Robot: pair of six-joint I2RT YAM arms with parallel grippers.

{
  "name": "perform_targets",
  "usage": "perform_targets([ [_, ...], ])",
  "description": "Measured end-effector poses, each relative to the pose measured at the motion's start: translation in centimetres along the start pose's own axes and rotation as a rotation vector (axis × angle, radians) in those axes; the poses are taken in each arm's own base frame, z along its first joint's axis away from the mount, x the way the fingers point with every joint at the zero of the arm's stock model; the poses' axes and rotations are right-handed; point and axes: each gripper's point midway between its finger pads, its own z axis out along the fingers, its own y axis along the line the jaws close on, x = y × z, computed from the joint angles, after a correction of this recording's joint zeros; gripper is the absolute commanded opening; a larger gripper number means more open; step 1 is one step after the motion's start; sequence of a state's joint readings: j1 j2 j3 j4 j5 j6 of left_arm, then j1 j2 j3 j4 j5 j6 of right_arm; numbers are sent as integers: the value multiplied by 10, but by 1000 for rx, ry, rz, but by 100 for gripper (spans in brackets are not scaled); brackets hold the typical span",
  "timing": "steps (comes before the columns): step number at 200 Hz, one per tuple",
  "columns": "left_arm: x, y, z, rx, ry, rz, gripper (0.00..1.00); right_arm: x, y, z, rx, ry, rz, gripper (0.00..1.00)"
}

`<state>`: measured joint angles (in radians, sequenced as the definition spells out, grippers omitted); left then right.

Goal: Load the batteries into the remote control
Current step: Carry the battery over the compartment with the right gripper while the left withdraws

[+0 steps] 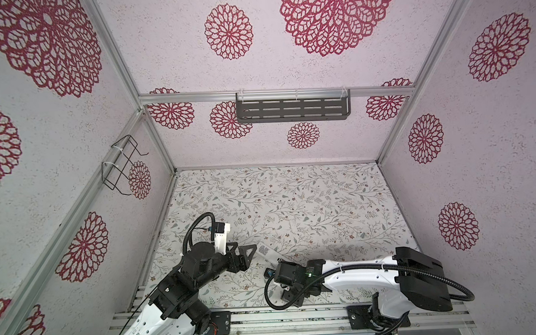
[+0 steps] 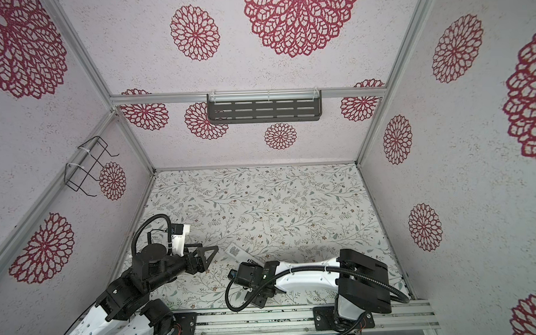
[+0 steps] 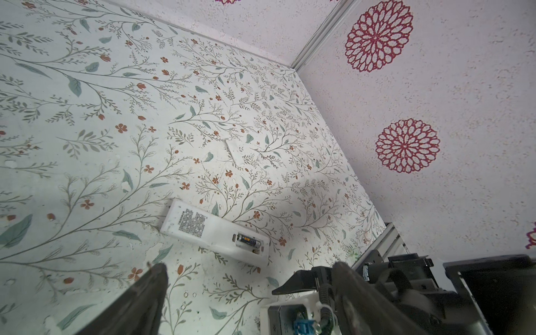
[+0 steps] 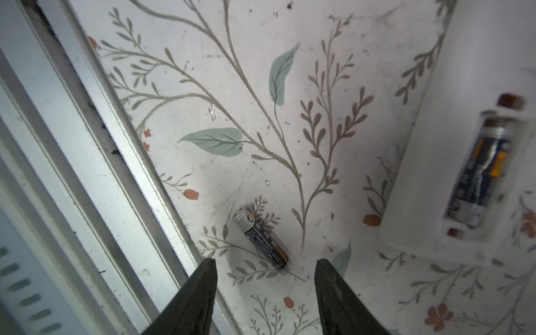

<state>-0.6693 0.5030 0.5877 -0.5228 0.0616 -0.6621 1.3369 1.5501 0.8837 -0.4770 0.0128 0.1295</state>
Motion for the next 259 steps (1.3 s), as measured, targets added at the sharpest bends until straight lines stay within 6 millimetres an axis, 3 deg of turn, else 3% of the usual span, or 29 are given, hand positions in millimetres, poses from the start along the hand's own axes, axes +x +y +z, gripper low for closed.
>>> perform_targets([
  [55,-2,3,-3,-17,-18,0,93,4,6,15,-46,46,-84,48],
  [78,-2,4,-4,-20,-20,0,94,-4,10,16,-63,34,-104,44],
  [160,-1,6,-2,-28,-18,0,97,-2,9,17,-64,43,-139,24],
  [215,12,21,19,-102,58,1,100,-3,7,17,-61,39,-132,17],
  [259,9,32,36,-140,77,-8,99,-3,1,17,-59,16,-109,15],
])
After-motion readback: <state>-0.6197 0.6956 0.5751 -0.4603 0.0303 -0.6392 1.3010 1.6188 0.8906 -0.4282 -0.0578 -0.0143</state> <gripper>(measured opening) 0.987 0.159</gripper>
